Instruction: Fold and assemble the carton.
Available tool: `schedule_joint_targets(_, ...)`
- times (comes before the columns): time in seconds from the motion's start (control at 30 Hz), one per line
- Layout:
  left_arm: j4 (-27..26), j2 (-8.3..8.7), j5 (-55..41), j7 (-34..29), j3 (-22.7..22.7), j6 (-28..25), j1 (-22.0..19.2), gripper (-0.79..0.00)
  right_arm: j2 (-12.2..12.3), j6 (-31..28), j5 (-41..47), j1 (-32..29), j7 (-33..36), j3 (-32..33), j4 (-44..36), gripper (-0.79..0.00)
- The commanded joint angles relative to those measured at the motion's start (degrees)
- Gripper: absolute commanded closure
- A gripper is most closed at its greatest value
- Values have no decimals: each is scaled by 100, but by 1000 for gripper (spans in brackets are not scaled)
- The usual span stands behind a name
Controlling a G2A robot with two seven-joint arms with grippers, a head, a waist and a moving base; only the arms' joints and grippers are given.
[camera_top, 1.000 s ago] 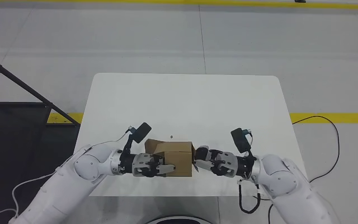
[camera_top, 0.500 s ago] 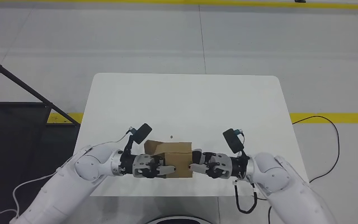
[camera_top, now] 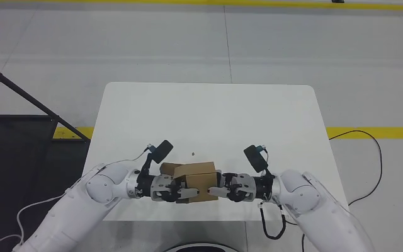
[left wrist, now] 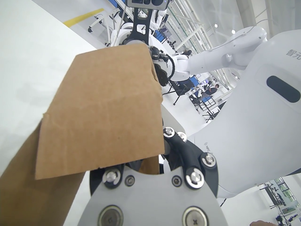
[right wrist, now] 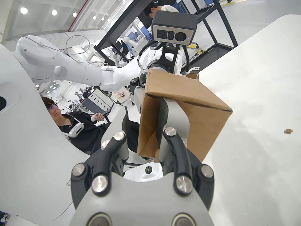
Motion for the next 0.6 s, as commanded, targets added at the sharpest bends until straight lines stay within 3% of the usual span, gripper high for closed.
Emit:
schedule_joint_targets(0.0, 4, -4, -5, -7, 3, 2, -6, 0, -3, -3, 5, 20, 15, -11, 17, -326)
schedule_joint_targets(0.57, 27, -5, -17, 4, -122, 3, 38, 0, 122, -16, -171, -376, -213, 589, -160, -348)
